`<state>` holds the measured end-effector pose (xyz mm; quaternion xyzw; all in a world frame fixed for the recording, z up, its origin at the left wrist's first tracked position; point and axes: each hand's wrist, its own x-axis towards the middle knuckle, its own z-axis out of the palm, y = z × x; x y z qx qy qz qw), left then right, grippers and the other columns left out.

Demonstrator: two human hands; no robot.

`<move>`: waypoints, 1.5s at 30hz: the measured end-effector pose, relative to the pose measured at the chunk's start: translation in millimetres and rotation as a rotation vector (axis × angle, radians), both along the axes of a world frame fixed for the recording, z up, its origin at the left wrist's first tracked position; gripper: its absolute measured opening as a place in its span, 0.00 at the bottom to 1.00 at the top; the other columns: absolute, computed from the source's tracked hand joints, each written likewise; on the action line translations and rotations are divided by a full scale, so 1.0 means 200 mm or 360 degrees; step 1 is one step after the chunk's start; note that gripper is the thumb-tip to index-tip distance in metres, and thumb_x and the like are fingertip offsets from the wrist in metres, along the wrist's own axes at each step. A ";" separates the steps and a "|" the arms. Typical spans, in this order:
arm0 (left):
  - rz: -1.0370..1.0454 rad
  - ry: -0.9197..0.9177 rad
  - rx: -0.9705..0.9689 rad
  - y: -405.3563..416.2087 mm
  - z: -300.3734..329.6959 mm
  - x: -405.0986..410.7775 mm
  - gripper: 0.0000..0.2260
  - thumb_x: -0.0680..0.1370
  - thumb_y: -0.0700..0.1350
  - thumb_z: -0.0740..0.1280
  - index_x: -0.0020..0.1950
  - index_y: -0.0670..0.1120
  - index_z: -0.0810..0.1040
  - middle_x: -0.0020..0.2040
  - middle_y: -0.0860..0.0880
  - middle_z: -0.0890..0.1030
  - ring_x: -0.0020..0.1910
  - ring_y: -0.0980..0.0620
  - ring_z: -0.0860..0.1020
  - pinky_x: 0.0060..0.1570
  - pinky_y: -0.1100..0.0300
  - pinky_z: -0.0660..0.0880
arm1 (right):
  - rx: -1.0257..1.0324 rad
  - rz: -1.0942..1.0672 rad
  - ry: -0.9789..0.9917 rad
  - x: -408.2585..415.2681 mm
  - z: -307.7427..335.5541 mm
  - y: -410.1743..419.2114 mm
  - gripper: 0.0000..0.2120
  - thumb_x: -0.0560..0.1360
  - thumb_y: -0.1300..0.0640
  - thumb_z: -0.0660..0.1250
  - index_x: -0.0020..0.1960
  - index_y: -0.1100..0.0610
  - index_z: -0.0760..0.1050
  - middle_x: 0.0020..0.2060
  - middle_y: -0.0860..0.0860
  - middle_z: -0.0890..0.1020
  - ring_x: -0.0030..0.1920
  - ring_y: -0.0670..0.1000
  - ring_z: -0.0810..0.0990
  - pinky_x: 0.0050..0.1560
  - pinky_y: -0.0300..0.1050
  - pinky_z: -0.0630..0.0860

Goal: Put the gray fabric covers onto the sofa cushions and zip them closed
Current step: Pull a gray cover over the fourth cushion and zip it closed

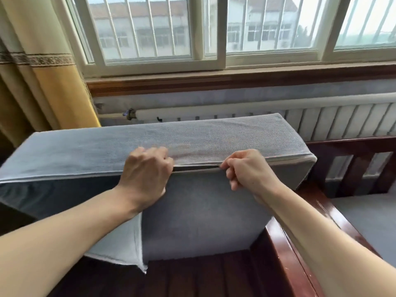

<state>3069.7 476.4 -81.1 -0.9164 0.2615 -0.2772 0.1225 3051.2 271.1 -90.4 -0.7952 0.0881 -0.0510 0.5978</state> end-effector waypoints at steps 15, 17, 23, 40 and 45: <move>0.0338 -0.0173 -0.0402 0.77 -0.20 0.03 0.08 0.58 0.32 0.74 0.33 0.42 0.81 0.51 0.43 0.77 0.49 0.39 0.74 0.47 0.45 0.70 | 0.0041 0.0461 0.0043 0.09 0.01 0.60 0.15 0.75 0.71 0.52 0.39 0.64 0.76 0.21 0.51 0.75 0.18 0.49 0.71 0.21 0.36 0.67; 0.0420 -0.0185 -0.0417 0.84 -0.20 0.04 0.08 0.58 0.33 0.75 0.33 0.43 0.81 0.52 0.44 0.78 0.50 0.40 0.75 0.48 0.45 0.70 | 0.0019 0.0535 0.0057 0.11 0.02 0.70 0.16 0.75 0.71 0.52 0.38 0.63 0.76 0.21 0.50 0.75 0.18 0.50 0.72 0.21 0.35 0.67; 0.0259 -0.0313 -0.0323 0.94 -0.18 0.07 0.09 0.60 0.33 0.76 0.34 0.44 0.82 0.40 0.49 0.78 0.38 0.45 0.78 0.48 0.46 0.74 | 0.0052 0.0778 0.0108 0.14 0.03 0.97 0.15 0.74 0.72 0.50 0.43 0.63 0.75 0.22 0.50 0.75 0.19 0.50 0.73 0.23 0.37 0.68; 0.0366 -0.0142 -0.0730 1.59 -0.22 0.13 0.06 0.62 0.40 0.76 0.35 0.47 0.81 0.49 0.49 0.77 0.52 0.48 0.69 0.56 0.36 0.66 | 0.0031 0.0894 0.0077 0.18 0.01 1.68 0.14 0.75 0.71 0.50 0.50 0.63 0.74 0.22 0.50 0.76 0.20 0.50 0.74 0.24 0.38 0.70; 0.0161 -0.0069 -0.1221 1.71 -0.31 0.12 0.07 0.65 0.51 0.71 0.37 0.48 0.81 0.47 0.52 0.76 0.48 0.51 0.74 0.51 0.49 0.70 | 0.0088 0.0870 0.0059 0.15 0.01 1.96 0.13 0.77 0.71 0.51 0.51 0.64 0.73 0.23 0.52 0.75 0.19 0.51 0.73 0.24 0.41 0.70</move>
